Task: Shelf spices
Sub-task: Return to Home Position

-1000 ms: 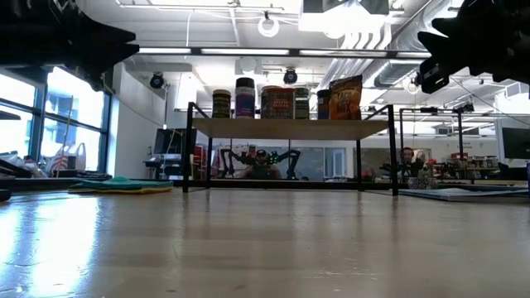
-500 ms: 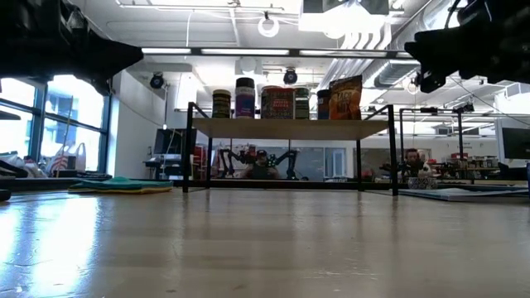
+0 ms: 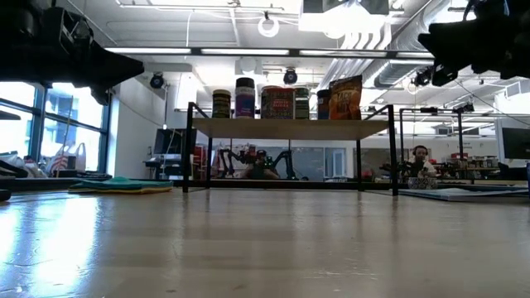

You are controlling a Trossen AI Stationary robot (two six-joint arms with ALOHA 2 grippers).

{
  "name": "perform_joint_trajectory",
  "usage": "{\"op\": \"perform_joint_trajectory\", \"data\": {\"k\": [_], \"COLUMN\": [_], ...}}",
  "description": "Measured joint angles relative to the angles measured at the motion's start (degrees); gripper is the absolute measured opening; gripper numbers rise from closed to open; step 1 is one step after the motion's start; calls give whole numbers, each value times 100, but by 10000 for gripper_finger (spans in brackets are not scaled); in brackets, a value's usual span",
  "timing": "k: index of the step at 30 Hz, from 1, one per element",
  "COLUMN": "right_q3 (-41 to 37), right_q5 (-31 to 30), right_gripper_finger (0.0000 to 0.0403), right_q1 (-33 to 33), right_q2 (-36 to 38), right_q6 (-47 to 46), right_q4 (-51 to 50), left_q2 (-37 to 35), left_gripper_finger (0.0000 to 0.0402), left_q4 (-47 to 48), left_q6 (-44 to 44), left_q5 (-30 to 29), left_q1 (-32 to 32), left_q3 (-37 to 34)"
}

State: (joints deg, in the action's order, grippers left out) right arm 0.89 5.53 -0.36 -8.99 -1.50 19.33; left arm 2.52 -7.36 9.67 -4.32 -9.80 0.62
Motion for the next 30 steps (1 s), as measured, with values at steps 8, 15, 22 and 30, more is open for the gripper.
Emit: {"op": "perform_joint_trajectory", "data": {"k": [8, 15, 22, 30], "right_q3": [-2, -2, -2, -2], "right_q5": [-276, -1176, -896, -836], "right_gripper_finger": [94, 94, 94, 94], "right_q1": [2, 1, 4, 4], "right_q2": [897, 821, 819, 821], "right_q6": [-396, -510, -640, -602], "right_q4": [-1265, -1834, -1885, -1899], "left_q2": [-2, 14, 18, 20], "left_gripper_finger": [30, 30, 30, 30], "left_q4": [3, 138, 381, 623], "left_q6": [-33, -35, -48, -422], "left_q5": [1, 3, 3, 14], "left_q1": [2, 2, 2, 2], "left_q3": [0, 0, 0, 0]}}
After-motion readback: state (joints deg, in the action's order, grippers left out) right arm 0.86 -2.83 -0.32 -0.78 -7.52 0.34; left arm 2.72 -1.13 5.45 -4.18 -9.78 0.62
